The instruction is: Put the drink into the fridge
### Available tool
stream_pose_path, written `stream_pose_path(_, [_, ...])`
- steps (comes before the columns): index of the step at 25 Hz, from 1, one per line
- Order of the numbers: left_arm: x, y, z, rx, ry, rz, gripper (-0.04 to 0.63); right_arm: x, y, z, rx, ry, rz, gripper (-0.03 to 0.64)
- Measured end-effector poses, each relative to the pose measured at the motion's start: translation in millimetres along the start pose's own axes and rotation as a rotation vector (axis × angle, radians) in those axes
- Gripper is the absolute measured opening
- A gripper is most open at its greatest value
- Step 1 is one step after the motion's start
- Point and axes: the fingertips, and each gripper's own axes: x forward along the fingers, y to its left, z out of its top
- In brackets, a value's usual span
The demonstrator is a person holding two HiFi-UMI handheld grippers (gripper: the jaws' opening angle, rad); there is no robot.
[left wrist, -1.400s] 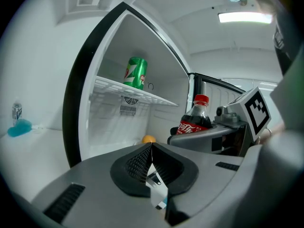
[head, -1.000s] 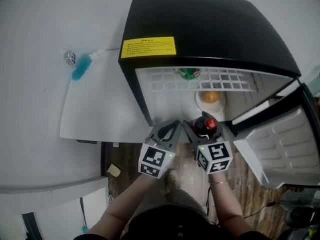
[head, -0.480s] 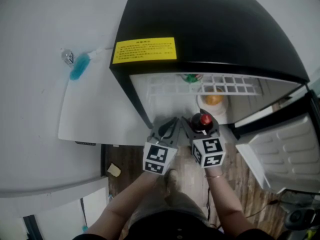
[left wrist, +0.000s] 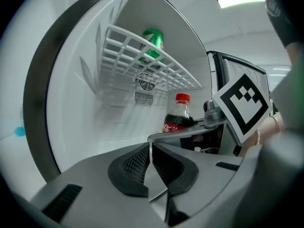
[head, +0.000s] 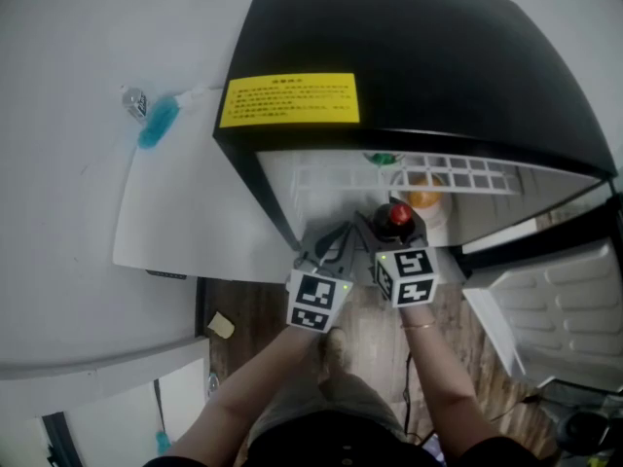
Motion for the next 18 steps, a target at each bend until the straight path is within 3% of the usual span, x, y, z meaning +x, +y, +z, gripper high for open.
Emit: stream_pose_path(18, [12.0,19.3,7.2,-0.066,-0.037,0.093,0.006,41.6,-17.3,2.2,-0.036,0.026,-0.035,0.318])
